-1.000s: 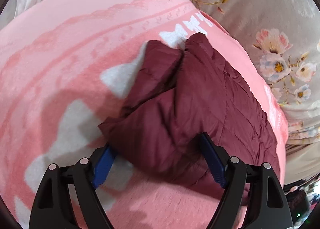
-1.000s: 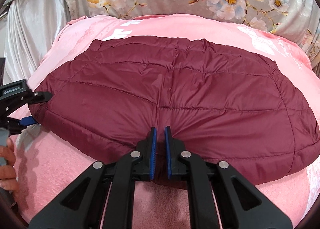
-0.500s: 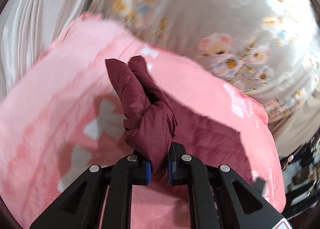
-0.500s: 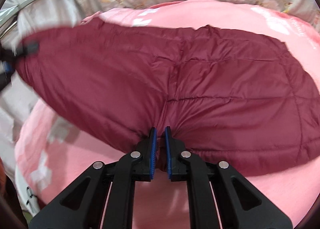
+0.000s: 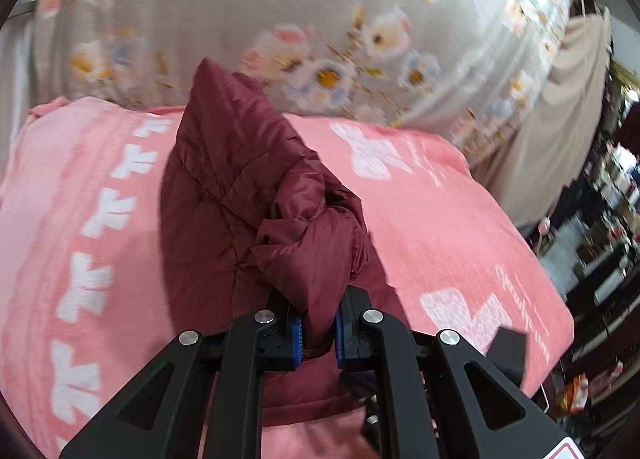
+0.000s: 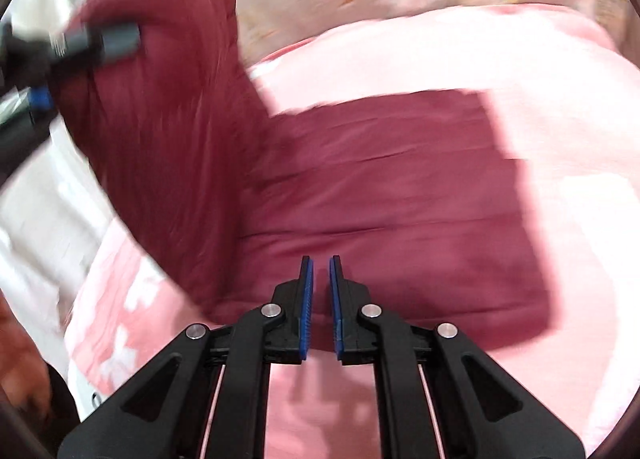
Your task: Fold large clothes
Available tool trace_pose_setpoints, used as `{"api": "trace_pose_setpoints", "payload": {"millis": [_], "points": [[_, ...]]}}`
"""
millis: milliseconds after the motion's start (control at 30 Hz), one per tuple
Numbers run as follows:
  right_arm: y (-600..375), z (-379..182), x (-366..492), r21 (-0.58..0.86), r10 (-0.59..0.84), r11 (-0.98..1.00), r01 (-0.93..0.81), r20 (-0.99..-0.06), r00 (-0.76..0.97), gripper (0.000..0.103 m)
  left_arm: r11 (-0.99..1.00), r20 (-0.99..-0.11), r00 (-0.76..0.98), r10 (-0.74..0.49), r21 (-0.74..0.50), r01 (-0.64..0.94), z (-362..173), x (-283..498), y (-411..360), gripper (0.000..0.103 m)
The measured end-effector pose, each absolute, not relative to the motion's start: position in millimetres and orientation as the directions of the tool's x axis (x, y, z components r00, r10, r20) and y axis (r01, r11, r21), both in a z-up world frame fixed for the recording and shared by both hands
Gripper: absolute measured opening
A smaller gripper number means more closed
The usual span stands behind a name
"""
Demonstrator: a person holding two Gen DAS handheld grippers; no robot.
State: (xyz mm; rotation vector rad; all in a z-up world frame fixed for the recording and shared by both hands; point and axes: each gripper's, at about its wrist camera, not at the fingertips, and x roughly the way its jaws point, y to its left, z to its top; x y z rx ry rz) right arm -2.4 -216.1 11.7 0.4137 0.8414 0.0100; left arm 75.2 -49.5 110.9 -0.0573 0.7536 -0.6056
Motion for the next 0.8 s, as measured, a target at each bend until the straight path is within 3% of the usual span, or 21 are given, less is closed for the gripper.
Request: {"api": "trace_pose_setpoints", "payload": {"millis": [233, 367, 467, 533, 567, 600, 667, 800], "points": [[-277, 12, -45, 0.301, 0.012, 0.902, 0.309, -0.734, 0.679, 0.009, 0.824, -0.745, 0.466, -0.478, -0.197, 0.531, 31, 73, -141, 0.011], [-288, 10, -55, 0.305, -0.003, 0.893, 0.333, -0.733, 0.68, 0.01, 0.833, -0.786, 0.467, -0.406, -0.107, 0.543, -1, 64, -164, 0.023], [-293, 20, -53, 0.303, -0.014, 0.897, 0.323, -0.708, 0.706, 0.025, 0.808, -0.766, 0.456, -0.452, -0.135, 0.574, 13, 44, -161, 0.039], [-294, 31, -53, 0.302, -0.021, 0.903, 0.306, -0.68, 0.733, 0.028, 0.796, -0.73, 0.467, -0.499, -0.173, 0.581, 36, 34, -149, 0.05], [-294, 36, -56, 0.308, -0.016, 0.904, 0.295, -0.668, 0.744, 0.038, 0.789, -0.702, 0.48, -0.526, -0.192, 0.584, 49, 30, -139, 0.064], [-292, 42, -54, 0.317, -0.006, 0.906, 0.279, -0.651, 0.759, 0.046, 0.797, -0.671, 0.514, -0.534, -0.198, 0.57, 62, 28, -126, 0.069], [-286, 54, -47, 0.327, 0.015, 0.913, 0.245, -0.625, 0.78, 0.049, 0.833, -0.636, 0.585, -0.503, -0.174, 0.526, 79, 31, -106, 0.07], [-273, 59, -20, 0.348, 0.072, 0.917, 0.196, -0.627, 0.775, 0.051, 0.928, -0.653, 0.686, -0.322, -0.075, 0.365, 86, 62, -74, 0.07]]}}
